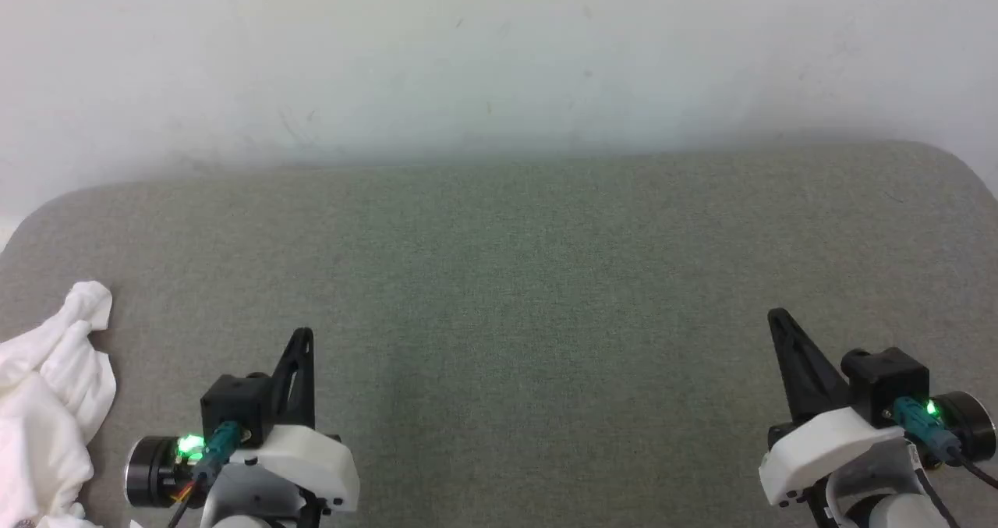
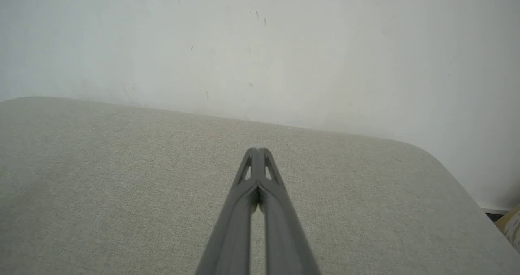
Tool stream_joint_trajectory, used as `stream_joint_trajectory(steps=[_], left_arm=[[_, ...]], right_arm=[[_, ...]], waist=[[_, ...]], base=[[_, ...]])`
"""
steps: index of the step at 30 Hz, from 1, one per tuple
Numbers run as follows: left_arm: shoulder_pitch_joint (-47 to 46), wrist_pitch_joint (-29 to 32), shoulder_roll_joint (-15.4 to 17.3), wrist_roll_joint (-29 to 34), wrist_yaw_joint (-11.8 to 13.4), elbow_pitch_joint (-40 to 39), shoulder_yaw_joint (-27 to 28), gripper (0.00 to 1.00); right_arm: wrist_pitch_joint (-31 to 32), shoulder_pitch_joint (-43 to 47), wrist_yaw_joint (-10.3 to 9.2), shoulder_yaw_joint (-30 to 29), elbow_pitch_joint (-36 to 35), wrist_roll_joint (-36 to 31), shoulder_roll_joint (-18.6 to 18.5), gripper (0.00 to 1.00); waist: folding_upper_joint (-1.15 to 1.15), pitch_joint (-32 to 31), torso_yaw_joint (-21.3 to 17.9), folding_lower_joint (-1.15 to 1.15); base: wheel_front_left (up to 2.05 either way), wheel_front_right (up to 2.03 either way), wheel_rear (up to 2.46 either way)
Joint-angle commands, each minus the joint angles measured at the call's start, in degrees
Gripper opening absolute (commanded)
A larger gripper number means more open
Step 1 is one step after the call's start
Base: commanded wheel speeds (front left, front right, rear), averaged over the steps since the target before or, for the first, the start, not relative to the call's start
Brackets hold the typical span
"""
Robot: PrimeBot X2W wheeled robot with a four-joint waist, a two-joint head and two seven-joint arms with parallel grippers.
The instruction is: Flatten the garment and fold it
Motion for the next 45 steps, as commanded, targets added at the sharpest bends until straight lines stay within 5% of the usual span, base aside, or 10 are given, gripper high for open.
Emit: stream_joint_trajectory(steps=[1, 20, 21, 45], left_arm=[[-0.66, 0.01, -0.12, 0.38, 0.37, -0.28, -0.03, 0.0], [-0.66, 0.01, -0.12, 0.38, 0.37, -0.28, -0.03, 0.0], [0.0, 0.0, 0.0, -0.01, 0.0, 0.0, 0.01, 1.0], [-0.43, -2.54, -0.01, -3.44, 0.09, 0.07, -0.49, 1.0]], right_arm=[[0.04, -0.83, -0.11, -0.12, 0.05, -0.43, 0.21, 0.0], [0.04, -0.83, -0.11, -0.12, 0.05, -0.43, 0.21, 0.0], [0.0, 0.0, 0.0, 0.0, 0.0, 0.0, 0.0, 1.0], [-2.53, 0.62, -0.01, -0.86, 0.33, 2.3, 0.0, 1.0]], waist=[[0.01, 0.0, 0.0, 0.0], [0.01, 0.0, 0.0, 0.0], [0.0, 0.0, 0.0, 0.0], [0.0, -0.19, 1.9, 0.0]], base=[[0.0, 0.0, 0.0], [0.0, 0.0, 0.0], [0.0, 0.0, 0.0], [0.0, 0.0, 0.0]])
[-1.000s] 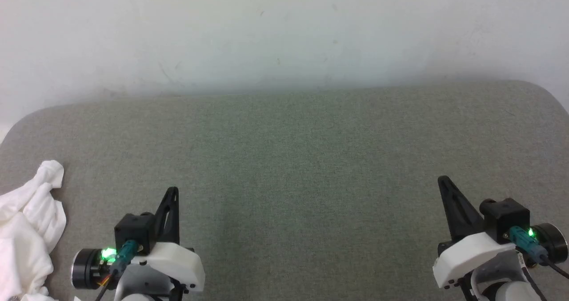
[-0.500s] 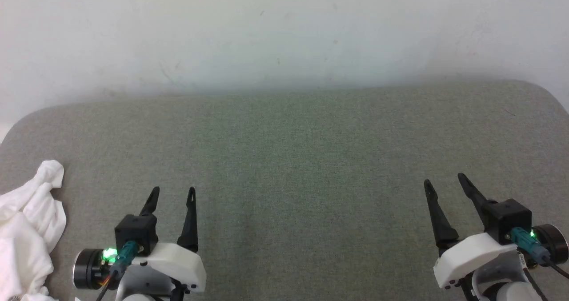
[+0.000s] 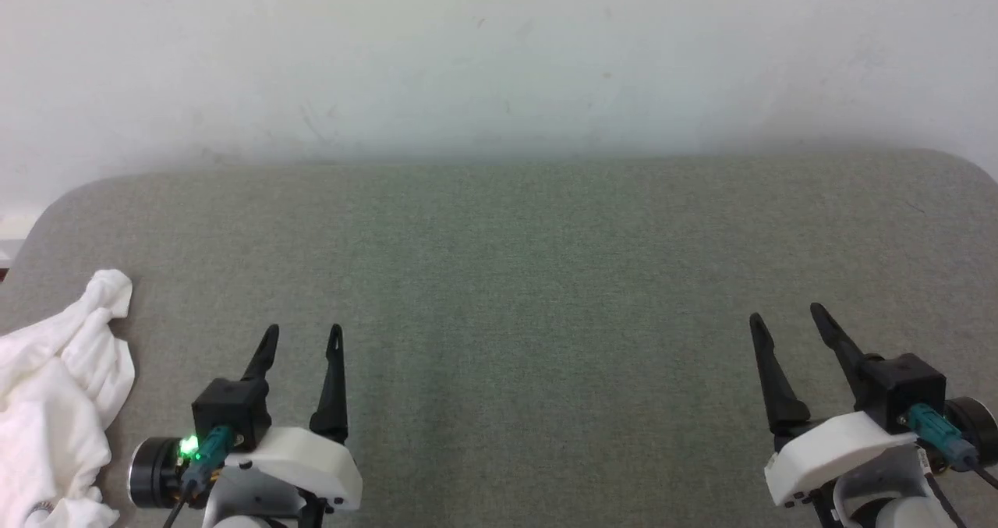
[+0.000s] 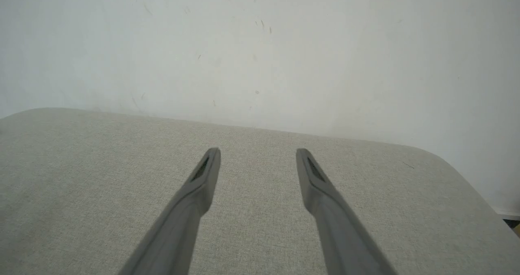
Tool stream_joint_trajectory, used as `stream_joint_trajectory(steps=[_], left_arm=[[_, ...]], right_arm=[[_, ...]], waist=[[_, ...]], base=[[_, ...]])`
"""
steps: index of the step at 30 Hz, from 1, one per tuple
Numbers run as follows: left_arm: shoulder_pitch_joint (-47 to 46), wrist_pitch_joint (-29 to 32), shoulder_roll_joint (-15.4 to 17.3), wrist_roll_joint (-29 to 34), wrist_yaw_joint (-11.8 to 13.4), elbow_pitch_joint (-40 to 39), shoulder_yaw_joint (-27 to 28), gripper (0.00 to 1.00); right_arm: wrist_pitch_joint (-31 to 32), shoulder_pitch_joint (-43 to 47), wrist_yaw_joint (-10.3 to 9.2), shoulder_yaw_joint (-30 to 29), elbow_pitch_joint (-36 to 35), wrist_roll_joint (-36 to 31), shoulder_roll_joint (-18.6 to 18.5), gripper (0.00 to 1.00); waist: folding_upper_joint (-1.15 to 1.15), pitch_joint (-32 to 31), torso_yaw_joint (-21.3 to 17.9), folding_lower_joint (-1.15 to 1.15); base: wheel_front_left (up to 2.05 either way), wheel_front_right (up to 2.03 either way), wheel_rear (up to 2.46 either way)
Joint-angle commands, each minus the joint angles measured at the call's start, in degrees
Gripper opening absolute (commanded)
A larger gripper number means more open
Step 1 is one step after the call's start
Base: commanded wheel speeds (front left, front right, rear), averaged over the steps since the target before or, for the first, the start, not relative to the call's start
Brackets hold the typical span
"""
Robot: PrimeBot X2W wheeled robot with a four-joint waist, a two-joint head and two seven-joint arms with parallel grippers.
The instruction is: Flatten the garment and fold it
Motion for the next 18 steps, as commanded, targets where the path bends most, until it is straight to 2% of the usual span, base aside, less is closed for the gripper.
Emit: stream_joint_trajectory(steps=[1, 18], left_arm=[[-0.48, -0.52, -0.02, -0.54, 0.12, -0.09, -0.04, 1.0], [-0.62, -2.56, -0.04, -3.43, 0.11, 0.45, 0.98, 1.0]], right_arm=[[-0.54, 0.27, -0.02, -0.17, -0.11, 0.48, 0.06, 1.0], [-2.57, 0.72, -0.04, 0.14, -0.34, 0.79, 0.09, 1.0]], waist=[[0.0, 0.0, 0.41, 0.0], [0.0, -0.33, 7.1, 0.0]], base=[[0.0, 0.0, 0.0], [0.0, 0.0, 0.0]])
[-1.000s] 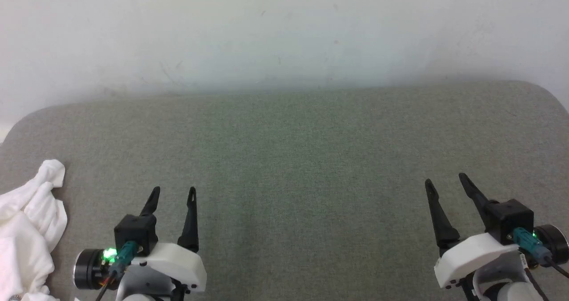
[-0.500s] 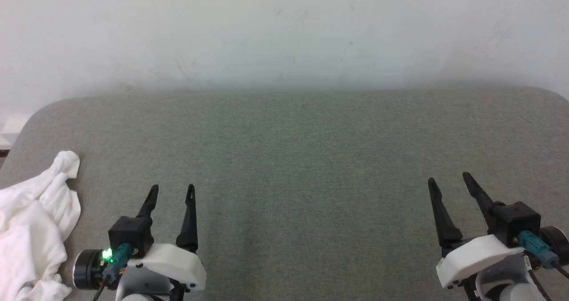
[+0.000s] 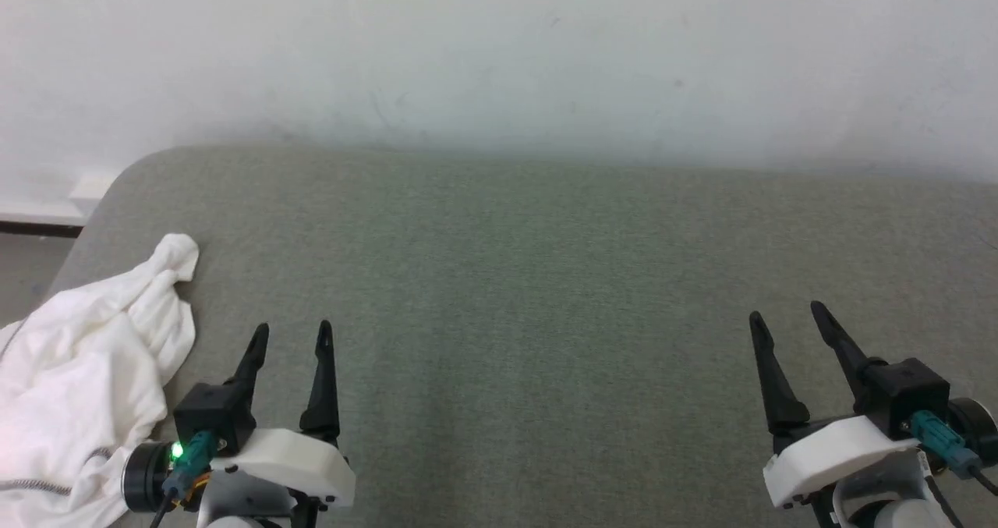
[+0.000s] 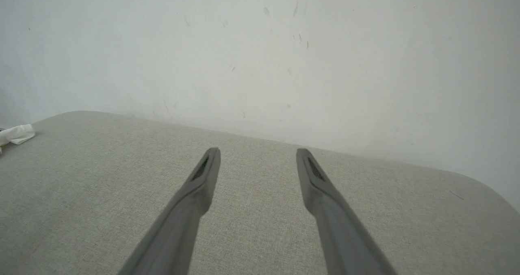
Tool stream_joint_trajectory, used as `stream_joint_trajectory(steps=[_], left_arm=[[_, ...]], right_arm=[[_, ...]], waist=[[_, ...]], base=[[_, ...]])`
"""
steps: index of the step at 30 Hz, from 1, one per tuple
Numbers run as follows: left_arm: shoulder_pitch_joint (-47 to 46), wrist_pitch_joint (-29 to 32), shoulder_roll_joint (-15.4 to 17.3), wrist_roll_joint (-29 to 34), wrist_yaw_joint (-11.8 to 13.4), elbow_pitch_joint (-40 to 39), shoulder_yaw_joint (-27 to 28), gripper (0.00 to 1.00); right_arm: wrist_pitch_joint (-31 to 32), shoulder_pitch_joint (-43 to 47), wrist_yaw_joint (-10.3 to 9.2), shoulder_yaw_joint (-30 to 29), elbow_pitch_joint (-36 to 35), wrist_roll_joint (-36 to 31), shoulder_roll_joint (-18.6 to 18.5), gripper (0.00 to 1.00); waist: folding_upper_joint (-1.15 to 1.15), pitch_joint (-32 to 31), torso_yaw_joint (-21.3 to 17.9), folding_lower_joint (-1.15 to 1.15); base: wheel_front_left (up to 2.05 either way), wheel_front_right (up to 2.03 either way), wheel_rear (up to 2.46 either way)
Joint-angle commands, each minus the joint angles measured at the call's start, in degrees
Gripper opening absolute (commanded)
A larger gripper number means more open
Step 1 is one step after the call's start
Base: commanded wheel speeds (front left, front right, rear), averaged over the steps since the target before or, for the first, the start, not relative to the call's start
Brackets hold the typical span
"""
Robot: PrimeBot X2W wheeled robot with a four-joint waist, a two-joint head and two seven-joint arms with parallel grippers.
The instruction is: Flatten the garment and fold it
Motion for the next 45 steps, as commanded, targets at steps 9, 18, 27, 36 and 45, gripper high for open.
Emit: stream_joint_trajectory(steps=[9, 18, 27, 36, 45], left_arm=[[-0.53, -1.63, -0.05, -0.7, 0.37, 0.51, 0.5, 1.0], [-0.73, -2.71, -0.06, -1.93, 0.65, 0.43, 0.15, 1.0], [-0.6, -3.79, -0.07, -3.79, 1.39, 0.34, -0.71, 1.0], [-0.46, -4.86, -0.08, -5.44, 2.8, -0.19, -2.01, 1.0], [-1.07, -5.94, -0.09, -6.85, 4.01, -0.38, -2.29, 1.0]], right_arm=[[-1.61, 0.09, -0.05, 0.64, 0.43, 0.53, 0.11, 1.0], [-2.68, -0.18, -0.05, 0.91, 0.71, 0.66, 0.12, 1.0], [-3.76, -0.07, -0.06, 0.56, 0.55, 0.54, 0.14, 1.0], [-4.83, 0.17, -0.07, 0.51, 0.01, 0.58, 0.16, 1.0], [-5.91, 0.08, -0.08, 0.78, -0.03, 1.1, 0.18, 1.0]], waist=[[0.0, 0.03, 5.0, 0.0], [0.0, 0.41, 9.76, 0.0], [0.0, 0.96, 12.67, 0.0], [0.0, 1.91, 14.97, 0.0], [0.0, 2.92, 16.23, 0.0]], base=[[0.0, 0.0, 0.0], [-0.03, -0.03, -0.03], [-0.23, -0.23, -0.23], [-0.14, -0.14, -0.14], [0.0, 0.0, 0.0]])
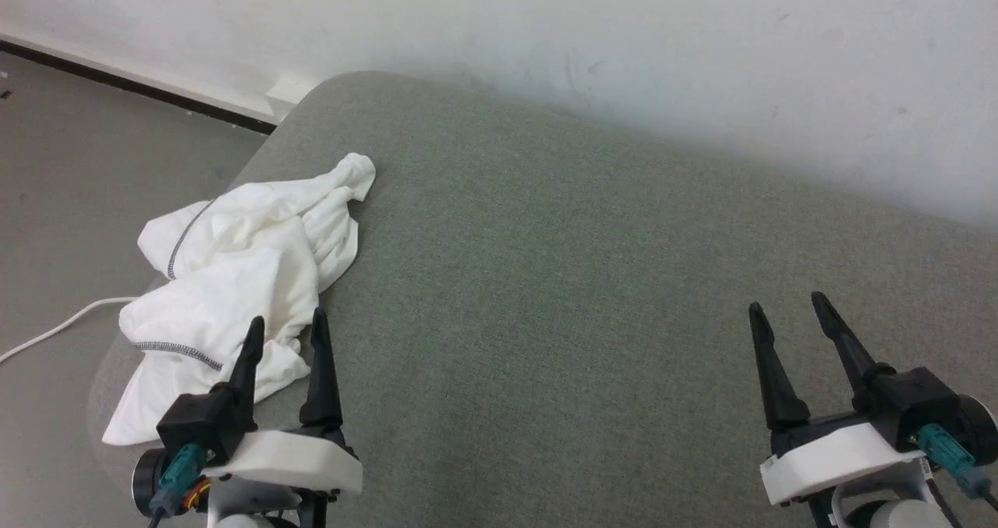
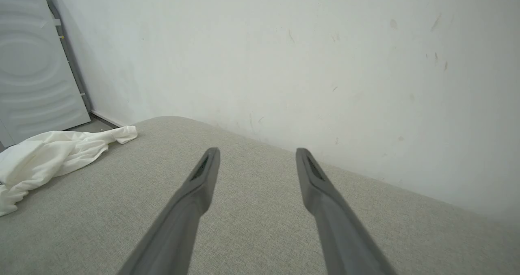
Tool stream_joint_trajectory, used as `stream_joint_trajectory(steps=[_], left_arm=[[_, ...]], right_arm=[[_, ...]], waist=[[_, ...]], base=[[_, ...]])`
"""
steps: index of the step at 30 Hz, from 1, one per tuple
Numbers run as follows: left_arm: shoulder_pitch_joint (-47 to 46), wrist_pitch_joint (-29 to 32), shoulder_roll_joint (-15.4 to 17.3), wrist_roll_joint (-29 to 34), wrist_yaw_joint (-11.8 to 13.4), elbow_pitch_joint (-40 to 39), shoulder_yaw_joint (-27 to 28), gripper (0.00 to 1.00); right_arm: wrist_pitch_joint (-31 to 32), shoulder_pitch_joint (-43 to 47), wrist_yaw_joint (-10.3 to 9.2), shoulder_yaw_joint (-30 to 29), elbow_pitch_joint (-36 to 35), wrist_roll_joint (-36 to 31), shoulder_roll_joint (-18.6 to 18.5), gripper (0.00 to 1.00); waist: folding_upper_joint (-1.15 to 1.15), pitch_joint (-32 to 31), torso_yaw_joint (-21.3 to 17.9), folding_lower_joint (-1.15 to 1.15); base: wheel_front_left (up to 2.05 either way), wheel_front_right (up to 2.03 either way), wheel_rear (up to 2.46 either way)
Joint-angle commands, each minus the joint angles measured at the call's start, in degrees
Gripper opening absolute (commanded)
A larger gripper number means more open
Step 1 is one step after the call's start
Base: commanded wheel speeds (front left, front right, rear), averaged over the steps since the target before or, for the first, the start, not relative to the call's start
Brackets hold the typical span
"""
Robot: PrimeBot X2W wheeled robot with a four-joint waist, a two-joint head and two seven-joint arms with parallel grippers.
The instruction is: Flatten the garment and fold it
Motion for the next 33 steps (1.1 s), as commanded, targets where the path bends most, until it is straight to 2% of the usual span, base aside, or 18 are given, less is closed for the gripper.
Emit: stream_joint_trajectory(steps=[1, 7, 12, 15, 17, 21, 26, 33], left_arm=[[-1.38, -0.66, -0.08, -1.08, 0.61, -0.11, -0.08, 1.0], [-5.59, -1.25, -0.08, -0.87, 0.27, 0.24, 1.14, 1.0], [-13.1, -1.85, 0.16, 0.47, -0.74, 1.65, 4.57, 1.0], [-18.43, -2.21, 1.49, 0.41, -1.12, 3.93, 6.7, 1.0], [-23.62, -1.07, 4.03, 0.08, -1.26, 7.56, 7.71, 1.0], [-29.95, 4.84, 8.77, -1.05, -1.58, 13.37, 9.33, 1.0], [-35.51, 15.71, 14.06, -4.13, -1.64, 22.18, 11.85, 1.0], [-37.47, 32.13, 17.2, -9.94, -0.08, 30.78, 15.1, 1.0]], right_arm=[[-0.57, 0.1, -0.08, -0.12, -0.37, 0.55, 0.13, 1.0], [-0.83, -0.29, -0.09, 0.06, -1.05, -0.21, 0.14, 1.0], [-0.34, -1.42, -0.09, 0.6, -2.54, -0.96, -0.09, 1.0], [-0.07, -2.24, -0.09, 0.85, -3.49, -0.73, -0.99, 1.0], [-0.2, -3.13, -0.1, 0.95, -4.32, -0.13, -2.04, 1.0], [-0.67, -4.49, -0.1, 0.93, -5.32, 0.87, -3.36, 1.0], [-1.53, -6.77, -0.11, 0.95, -5.94, 2.3, -4.94, 1.0], [-3.11, -9.15, -0.11, 1.29, -5.21, 4.18, -5.92, 1.0]], waist=[[0.0, 0.61, 0.24, 0.0], [0.0, 2.9, -0.04, 0.0], [0.0, 6.69, -1.65, 0.0], [0.0, 9.39, -3.17, 0.0], [0.0, 12.06, -4.97, 0.0], [0.0, 15.65, -7.54, 0.0], [0.0, 20.05, -10.39, 0.0], [0.0, 24.61, -13.04, 0.0]], base=[[0.0, 0.0, 0.0], [0.0, 0.0, 0.0], [0.0, 0.0, 0.0], [0.0, 0.0, 0.0], [0.0, 0.0, 0.0], [0.0, 0.0, 0.0], [0.0, 0.0, 0.0], [0.0, 0.0, 0.0]])
